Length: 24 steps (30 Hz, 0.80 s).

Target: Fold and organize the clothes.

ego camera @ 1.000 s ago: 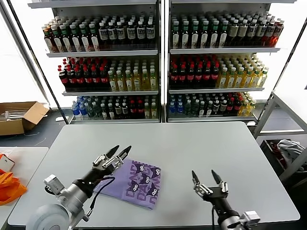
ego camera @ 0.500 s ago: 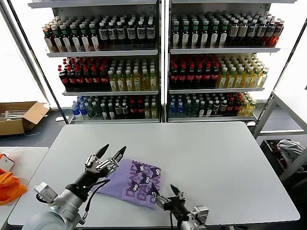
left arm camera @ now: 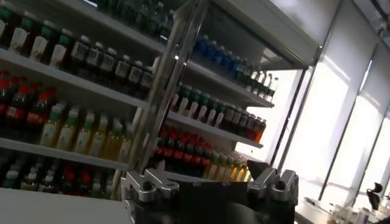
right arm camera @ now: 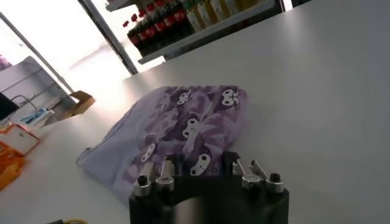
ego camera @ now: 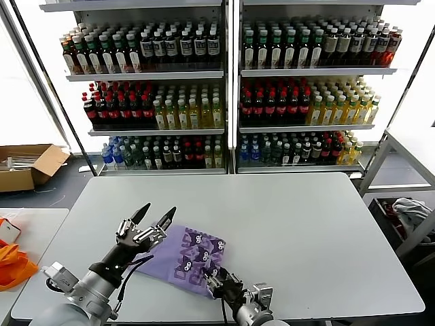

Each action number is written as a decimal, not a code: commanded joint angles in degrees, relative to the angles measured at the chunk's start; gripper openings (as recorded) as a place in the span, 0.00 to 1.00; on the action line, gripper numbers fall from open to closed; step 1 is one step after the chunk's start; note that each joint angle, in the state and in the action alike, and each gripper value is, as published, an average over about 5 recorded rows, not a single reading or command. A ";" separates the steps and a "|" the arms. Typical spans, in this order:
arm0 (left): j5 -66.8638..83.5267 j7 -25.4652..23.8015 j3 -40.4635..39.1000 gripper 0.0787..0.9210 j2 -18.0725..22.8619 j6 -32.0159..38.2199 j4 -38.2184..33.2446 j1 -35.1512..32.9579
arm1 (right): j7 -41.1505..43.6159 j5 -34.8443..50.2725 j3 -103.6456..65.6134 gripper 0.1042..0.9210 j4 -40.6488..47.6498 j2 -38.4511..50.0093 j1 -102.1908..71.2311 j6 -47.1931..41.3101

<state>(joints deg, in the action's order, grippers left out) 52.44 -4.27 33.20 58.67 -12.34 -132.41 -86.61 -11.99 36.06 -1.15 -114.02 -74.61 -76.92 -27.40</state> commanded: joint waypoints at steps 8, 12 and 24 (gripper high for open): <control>-1.07 -0.52 -0.01 0.88 0.13 -0.15 0.64 -0.08 | 8.24 -14.74 -8.39 0.15 -5.38 5.55 1.62 -5.90; -0.94 -0.51 0.01 0.88 0.01 -0.12 0.80 0.11 | 11.52 -16.32 -11.85 0.04 -4.46 7.90 2.42 -5.90; -1.07 -0.55 -0.39 0.88 0.42 -0.29 1.01 -0.20 | 14.62 -20.28 -15.59 0.04 -6.52 9.81 0.28 -1.60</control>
<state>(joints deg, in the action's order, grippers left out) 51.54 -4.77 32.94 58.92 -12.50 -131.61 -86.69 -1.16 21.17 -12.52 -117.30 -66.53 -75.27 -32.13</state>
